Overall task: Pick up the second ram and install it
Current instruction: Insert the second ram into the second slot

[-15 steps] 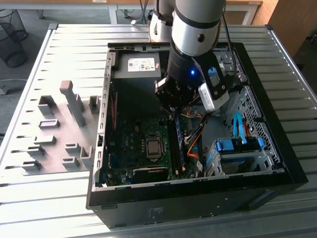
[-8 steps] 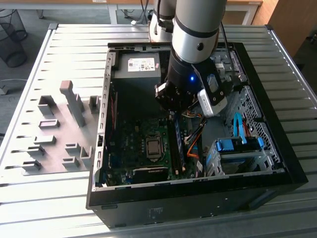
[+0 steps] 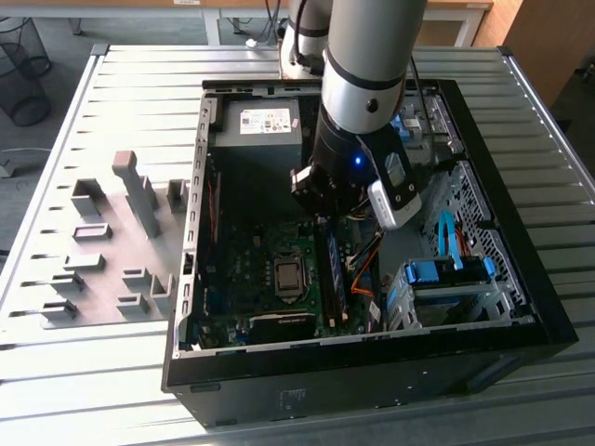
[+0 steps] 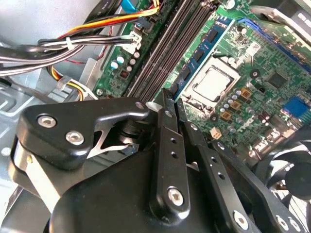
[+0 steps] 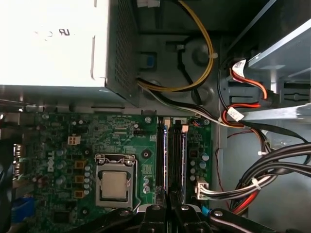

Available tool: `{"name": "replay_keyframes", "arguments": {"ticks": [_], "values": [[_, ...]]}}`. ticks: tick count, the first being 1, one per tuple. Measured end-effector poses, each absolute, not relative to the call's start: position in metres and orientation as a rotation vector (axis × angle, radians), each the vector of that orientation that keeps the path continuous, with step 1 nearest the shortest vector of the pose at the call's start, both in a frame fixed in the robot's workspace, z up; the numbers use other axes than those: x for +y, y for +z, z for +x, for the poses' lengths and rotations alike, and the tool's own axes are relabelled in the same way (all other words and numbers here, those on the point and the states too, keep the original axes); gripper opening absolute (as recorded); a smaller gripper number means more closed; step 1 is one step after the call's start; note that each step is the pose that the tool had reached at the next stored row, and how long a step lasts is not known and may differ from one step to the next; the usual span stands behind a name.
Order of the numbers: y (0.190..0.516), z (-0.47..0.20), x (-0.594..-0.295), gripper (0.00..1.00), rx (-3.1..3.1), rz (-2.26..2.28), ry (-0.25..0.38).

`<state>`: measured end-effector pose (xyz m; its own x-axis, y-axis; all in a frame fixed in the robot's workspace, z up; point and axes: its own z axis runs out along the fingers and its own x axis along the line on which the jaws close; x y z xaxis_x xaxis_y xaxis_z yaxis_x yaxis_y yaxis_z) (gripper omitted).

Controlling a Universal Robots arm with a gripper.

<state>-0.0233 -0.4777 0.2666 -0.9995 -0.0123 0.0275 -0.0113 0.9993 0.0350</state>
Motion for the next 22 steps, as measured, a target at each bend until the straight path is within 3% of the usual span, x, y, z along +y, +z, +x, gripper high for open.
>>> {"name": "replay_keyframes", "arguments": {"ticks": [22], "values": [[0.241,-0.023,-0.478,0.14,-3.112,0.003,-0.056]]}}
